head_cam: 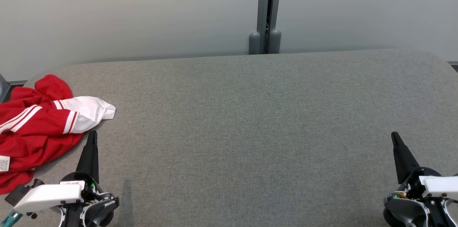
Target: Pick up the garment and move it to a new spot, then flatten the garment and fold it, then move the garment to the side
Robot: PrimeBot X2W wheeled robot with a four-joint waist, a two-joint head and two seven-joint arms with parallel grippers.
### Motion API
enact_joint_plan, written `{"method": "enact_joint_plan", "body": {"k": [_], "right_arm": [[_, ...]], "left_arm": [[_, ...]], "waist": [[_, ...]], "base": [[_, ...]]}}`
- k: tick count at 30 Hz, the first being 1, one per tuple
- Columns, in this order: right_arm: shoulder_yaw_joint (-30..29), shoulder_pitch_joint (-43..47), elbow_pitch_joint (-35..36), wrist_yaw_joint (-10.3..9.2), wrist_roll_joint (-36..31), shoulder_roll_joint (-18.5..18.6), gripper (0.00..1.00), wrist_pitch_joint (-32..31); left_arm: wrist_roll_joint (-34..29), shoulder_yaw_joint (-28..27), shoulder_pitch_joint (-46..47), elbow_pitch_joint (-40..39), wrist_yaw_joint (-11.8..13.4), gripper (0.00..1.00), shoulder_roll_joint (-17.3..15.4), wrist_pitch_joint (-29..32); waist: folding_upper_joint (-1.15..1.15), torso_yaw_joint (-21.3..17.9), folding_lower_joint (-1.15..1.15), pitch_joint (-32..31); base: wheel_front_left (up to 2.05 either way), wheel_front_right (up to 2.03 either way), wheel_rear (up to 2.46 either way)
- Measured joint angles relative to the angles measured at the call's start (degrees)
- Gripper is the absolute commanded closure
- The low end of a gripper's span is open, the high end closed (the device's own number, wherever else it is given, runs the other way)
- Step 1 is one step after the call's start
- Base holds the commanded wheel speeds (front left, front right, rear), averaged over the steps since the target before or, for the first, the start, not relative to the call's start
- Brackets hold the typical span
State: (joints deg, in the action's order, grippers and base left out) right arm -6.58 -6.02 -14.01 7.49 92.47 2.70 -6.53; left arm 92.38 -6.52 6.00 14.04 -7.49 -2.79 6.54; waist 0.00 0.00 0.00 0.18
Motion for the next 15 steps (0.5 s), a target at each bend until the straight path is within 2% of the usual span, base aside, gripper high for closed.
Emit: {"method": "enact_joint_plan", "body": {"k": [15], "right_arm": [[0.00, 0.00, 0.00, 0.00, 0.00, 0.00, 1.00, 0.00]], "left_arm": [[0.00, 0.00, 0.00, 0.00, 0.00, 1.00, 0.00, 0.00]], "waist": [[0.00, 0.00, 0.00, 0.00]], "base": [[0.00, 0.00, 0.00]]}}
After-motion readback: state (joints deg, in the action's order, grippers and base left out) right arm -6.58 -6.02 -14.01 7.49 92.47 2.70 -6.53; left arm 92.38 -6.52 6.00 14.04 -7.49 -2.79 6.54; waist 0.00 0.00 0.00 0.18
